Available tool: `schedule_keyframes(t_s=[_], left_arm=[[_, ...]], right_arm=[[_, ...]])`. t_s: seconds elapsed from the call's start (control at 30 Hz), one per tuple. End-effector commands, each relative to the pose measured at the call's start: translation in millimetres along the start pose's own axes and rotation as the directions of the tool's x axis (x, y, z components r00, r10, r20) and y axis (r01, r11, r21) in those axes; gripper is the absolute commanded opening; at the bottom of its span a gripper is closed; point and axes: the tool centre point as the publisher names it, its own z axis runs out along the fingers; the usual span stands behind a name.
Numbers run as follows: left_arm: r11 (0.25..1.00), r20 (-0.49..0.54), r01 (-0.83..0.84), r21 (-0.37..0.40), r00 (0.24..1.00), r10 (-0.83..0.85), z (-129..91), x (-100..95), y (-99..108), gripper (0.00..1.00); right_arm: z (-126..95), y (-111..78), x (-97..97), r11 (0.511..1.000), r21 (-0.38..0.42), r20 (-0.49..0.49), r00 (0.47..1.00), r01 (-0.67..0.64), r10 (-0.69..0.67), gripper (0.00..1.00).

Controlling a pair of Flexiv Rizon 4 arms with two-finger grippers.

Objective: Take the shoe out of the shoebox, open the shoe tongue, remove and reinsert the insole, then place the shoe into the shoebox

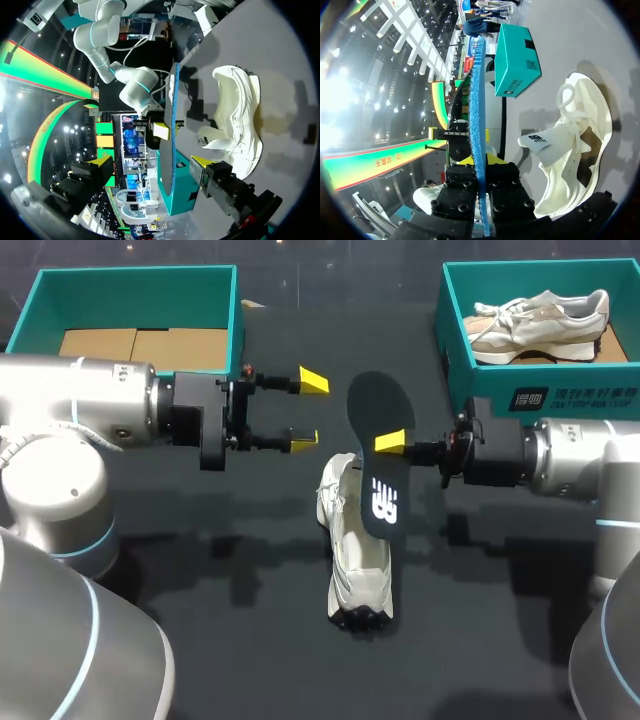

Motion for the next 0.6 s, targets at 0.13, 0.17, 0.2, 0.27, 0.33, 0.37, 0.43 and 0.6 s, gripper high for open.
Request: schedule_keyframes(t_s=[0.13,0.17,0.2,0.27,0.33,0.37,0.43,0.6], left_arm=[[1.000,-0.008,-0.020,-0.017,1.000,0.020,22.4,7.9,-0.6,0.93],[1.000,-0.008,-0.021,-0.017,1.000,0.020,24.5,9.6,0.4,0.91],[1.000,-0.002,-0.023,-0.021,1.000,0.023,26.5,11.2,1.7,0.84],[0.999,0.004,-0.019,-0.029,1.000,0.019,31.5,14.9,6.0,0.66],[0.999,0.009,-0.016,-0.034,1.000,0.016,35.1,17.2,9.2,0.54],[0.999,0.007,-0.014,-0.037,1.000,0.014,37.0,17.8,10.1,0.51],[0.999,0.009,-0.016,-0.039,1.000,0.017,39.5,17.6,10.7,0.50],[0.998,0.007,-0.026,-0.051,1.000,0.026,50.0,18.8,12.6,0.52]], right_arm=[[0.7,-4.6,2.7,1.000,-0.011,0.007,1.000,0.000,0.001,0.00],[0.7,-4.6,2.7,1.000,-0.011,0.007,1.000,0.000,0.001,0.00],[0.7,-4.6,2.7,1.000,-0.011,0.007,1.000,0.000,0.001,0.00],[1.8,-4.4,3.9,1.000,-0.012,0.007,1.000,-0.002,0.002,0.00],[3.5,-4.1,6.2,1.000,-0.013,0.005,1.000,-0.002,0.002,0.00],[4.2,-3.9,6.8,1.000,-0.014,0.004,1.000,-0.003,0.003,0.00],[5.6,-3.6,8.0,1.000,-0.017,0.001,1.000,-0.008,0.008,0.00],[10.1,-3.5,11.4,1.000,-0.024,-0.027,0.999,-0.020,0.019,0.00]])
